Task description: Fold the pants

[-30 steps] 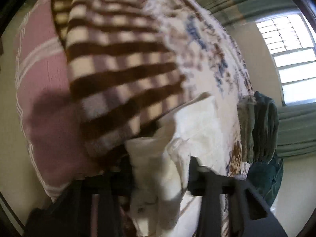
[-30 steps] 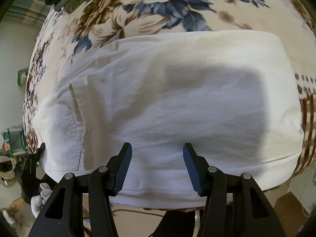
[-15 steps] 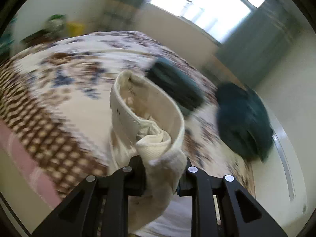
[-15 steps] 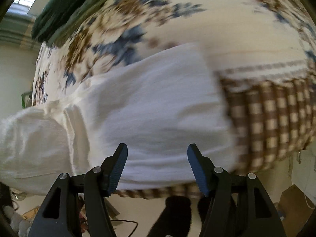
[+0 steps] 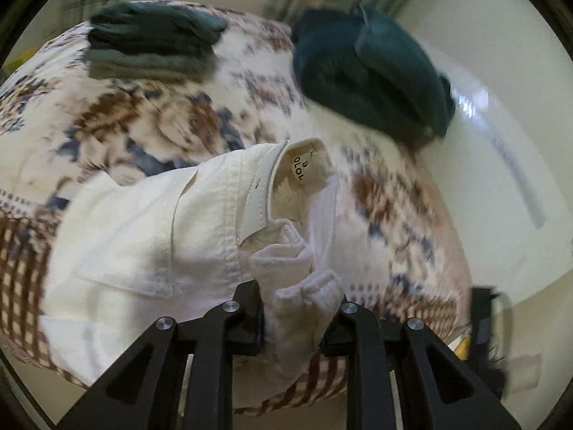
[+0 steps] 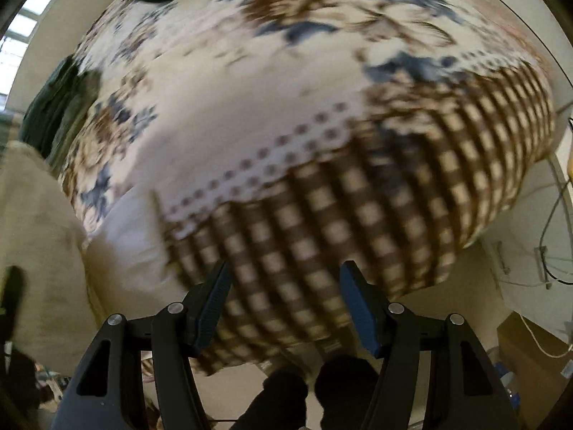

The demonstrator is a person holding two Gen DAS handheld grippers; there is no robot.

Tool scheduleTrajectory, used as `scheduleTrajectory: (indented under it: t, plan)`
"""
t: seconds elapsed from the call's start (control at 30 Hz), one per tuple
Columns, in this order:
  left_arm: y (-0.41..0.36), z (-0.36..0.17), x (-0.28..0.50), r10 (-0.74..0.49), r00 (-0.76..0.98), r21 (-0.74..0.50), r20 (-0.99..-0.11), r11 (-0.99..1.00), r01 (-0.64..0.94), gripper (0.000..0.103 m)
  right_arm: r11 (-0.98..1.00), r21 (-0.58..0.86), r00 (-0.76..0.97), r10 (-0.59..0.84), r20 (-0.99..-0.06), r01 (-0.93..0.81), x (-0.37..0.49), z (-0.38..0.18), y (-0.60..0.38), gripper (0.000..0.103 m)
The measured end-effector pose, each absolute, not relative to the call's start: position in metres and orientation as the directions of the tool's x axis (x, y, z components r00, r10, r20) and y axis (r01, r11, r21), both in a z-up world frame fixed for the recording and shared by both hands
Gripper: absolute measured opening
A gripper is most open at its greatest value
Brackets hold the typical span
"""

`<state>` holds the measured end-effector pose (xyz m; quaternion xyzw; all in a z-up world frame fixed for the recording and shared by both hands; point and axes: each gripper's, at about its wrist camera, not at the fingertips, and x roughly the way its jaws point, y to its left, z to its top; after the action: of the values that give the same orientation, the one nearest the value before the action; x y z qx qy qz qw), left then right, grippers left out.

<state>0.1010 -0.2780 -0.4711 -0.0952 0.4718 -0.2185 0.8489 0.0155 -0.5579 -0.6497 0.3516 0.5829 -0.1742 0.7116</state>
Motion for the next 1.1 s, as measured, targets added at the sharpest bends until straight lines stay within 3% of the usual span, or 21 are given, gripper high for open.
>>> scheduleTrajectory:
  t: [0.13,0.2,0.27,0.33,0.4,0.53,0.6,0.7,0.8,0.87,0.93,1.0,1.1]
  plan:
    - [-0.305,-0.494,0.102,-0.35,0.373,-0.263,-0.859,0.928,0.265,0.021,0.684,0.302,0.256,0.172,-0.951,0.664,0.007,-0.654,-0.579,0.066]
    - [-0.307,-0.497,0.106,-0.334,0.344,-0.256,-0.878,0.933,0.253,0.025,0.678,0.328,0.272,0.192,-0.943,0.658,0.006,-0.653,-0.584,0.076]
    - [-0.302,-0.488,0.107,-0.362,0.329,-0.291,-0.872,0.925,0.244,0.038,0.665,0.378,0.301,0.235,-0.924,0.644,0.008,-0.651,-0.587,0.084]
    - [-0.297,-0.482,0.109,-0.389,0.33,-0.321,-0.86,0.915,0.244,0.07,0.66,0.426,0.326,0.279,-0.903,0.618,0.016,-0.649,-0.588,0.087]
    - [-0.29,-0.468,0.112,-0.4,0.346,-0.329,-0.849,0.912,0.247,0.081,0.656,0.469,0.342,0.322,-0.883,0.591,0.028,-0.647,-0.585,0.087]
    - [-0.248,-0.449,0.131,-0.307,0.417,-0.246,-0.855,0.949,0.195,0.081,0.63,0.583,0.376,0.446,-0.813,0.514,0.064,-0.652,-0.569,0.095]
    - [-0.212,-0.451,0.144,-0.205,0.438,-0.167,-0.875,0.978,0.123,0.081,0.617,0.616,0.373,0.49,-0.788,0.49,0.082,-0.661,-0.558,0.096]
    - [-0.152,-0.472,0.165,-0.069,0.411,-0.073,-0.909,0.997,0.007,0.081,0.604,0.657,0.374,0.54,-0.754,0.452,0.116,-0.682,-0.542,0.096]
    - [-0.103,-0.499,0.18,0.008,0.352,-0.022,-0.936,0.996,-0.083,0.081,0.517,0.739,0.374,0.643,-0.668,0.431,0.146,-0.713,-0.523,0.096]
    - [-0.078,-0.513,0.186,0.041,0.32,0.0,-0.946,0.992,-0.126,0.081,0.503,0.732,0.344,0.659,-0.669,0.461,0.158,-0.732,-0.512,0.096]
    - [-0.063,-0.522,0.193,0.066,0.31,0.019,-0.948,0.988,-0.152,0.081,0.492,0.729,0.358,0.649,-0.671,0.475,0.162,-0.737,-0.502,0.087]
    - [-0.054,-0.528,0.2,0.059,0.3,0.007,-0.952,0.985,-0.174,0.081,0.497,0.721,0.359,0.638,-0.681,0.483,0.162,-0.734,-0.492,0.023]
    - [-0.05,-0.531,0.211,0.004,0.298,-0.059,-0.955,0.978,-0.201,0.081,0.532,0.678,0.365,0.579,-0.729,0.508,0.154,-0.713,-0.485,0.014]
